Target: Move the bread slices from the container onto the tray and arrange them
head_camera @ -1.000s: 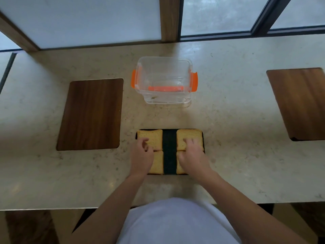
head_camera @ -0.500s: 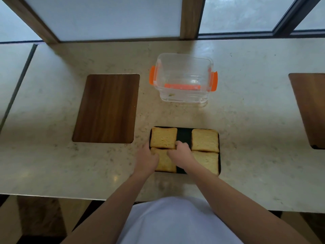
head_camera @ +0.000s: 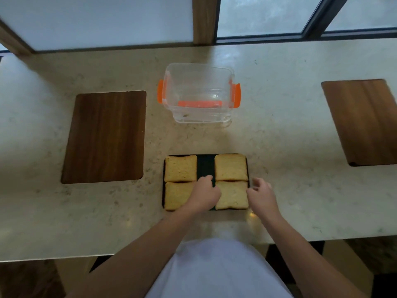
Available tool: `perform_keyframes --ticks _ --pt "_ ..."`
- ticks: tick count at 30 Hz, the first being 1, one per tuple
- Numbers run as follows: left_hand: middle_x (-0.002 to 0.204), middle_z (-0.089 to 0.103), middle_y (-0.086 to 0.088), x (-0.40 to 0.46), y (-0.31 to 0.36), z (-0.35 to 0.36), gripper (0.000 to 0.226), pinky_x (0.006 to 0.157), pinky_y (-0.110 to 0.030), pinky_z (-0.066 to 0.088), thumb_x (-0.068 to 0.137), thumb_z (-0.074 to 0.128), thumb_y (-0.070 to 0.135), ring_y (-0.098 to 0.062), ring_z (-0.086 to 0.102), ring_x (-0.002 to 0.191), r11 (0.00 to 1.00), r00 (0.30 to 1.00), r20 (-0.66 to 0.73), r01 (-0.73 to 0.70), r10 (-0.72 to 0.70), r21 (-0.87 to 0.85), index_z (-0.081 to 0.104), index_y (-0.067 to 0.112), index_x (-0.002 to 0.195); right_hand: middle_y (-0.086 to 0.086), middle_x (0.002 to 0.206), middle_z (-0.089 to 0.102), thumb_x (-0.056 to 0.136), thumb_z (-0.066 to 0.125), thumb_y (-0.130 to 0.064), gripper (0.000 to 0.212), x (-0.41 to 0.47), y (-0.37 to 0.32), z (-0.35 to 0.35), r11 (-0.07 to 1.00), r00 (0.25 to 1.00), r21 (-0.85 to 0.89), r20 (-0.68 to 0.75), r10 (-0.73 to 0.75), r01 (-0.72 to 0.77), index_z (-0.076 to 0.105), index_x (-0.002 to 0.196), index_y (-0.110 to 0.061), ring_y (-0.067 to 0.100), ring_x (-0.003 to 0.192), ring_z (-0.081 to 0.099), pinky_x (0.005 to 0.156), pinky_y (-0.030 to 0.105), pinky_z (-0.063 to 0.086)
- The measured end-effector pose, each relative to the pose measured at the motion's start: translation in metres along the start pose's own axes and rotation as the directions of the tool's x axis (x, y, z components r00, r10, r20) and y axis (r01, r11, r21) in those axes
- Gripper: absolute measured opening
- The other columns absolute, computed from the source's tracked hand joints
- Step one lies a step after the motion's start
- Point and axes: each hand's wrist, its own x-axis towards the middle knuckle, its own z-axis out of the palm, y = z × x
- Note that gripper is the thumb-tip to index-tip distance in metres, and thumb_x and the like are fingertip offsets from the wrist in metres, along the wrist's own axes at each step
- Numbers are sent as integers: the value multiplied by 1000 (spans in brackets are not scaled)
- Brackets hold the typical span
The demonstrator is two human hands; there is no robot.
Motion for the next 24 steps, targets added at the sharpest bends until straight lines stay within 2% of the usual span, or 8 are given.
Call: perform_keyframes --ticks 2,6,11,14,17,20,22,24 --pt "150 40 -9 4 4 4 60 95 -31 43 92 46 14 -21 45 128 998 999 12 48 -48 -37 29 12 150 14 138 53 90 52 -8 52 2 7 -4 999 996 10 88 31 -32 50 142 -7 28 122 55 105 47 47" --pt "142 48 -3 6 9 7 57 57 -12 33 92 42 8 4 46 74 989 996 16 92 -90 -114 34 16 149 12 132 58 87 50 -8 53 2 10 -6 1000 992 7 124 12 -12 55 139 -10 26 117 58 101 48 50" --pt "122 57 4 4 15 11 56 46 -9 30 92 44 8 4 44 63 988 993 -13 114 -116 -103 36 17 147 13 123 57 83 52 -13 41 -4 17 0 996 987 -75 149 59 -48 62 123 -9 30 108 58 93 48 53" --pt "111 54 5 -1 21 15 57 52 -14 37 90 47 9 0 50 70 989 994 -18 106 -109 -106 37 13 146 16 113 53 79 50 -10 23 -4 14 4 986 985 -157 154 75 -50 59 100 -10 36 102 54 88 49 52" --pt "118 62 -5 -5 28 19 55 63 -24 45 86 52 11 -15 61 89 989 994 -11 107 -109 -98 45 10 140 16 118 50 80 50 -12 29 -2 8 2 975 986 -219 155 68 -33 58 108 -10 36 107 51 92 47 49" --pt "94 58 8 -12 32 18 35 61 -24 46 86 54 20 -2 50 71 989 994 -34 101 -105 -104 55 18 121 17 127 49 83 51 -15 41 1 4 -3 944 976 -330 205 76 -4 54 122 -4 36 113 51 95 46 49" --pt "118 56 3 -16 29 5 44 71 -26 48 87 54 25 0 50 82 999 996 -85 35 -34 14 50 19 131 17 136 45 86 51 -17 47 5 -4 -8 901 973 -429 225 43 60 49 132 -4 35 119 49 97 45 48" --pt "138 50 -6 -19 28 -15 56 88 -32 48 89 52 26 -14 53 110 975 959 -260 -51 108 214 41 16 143 16 140 42 90 51 -22 49 9 -24 -15 881 978 -450 198 -65 149 45 137 -7 34 125 46 100 48 46"
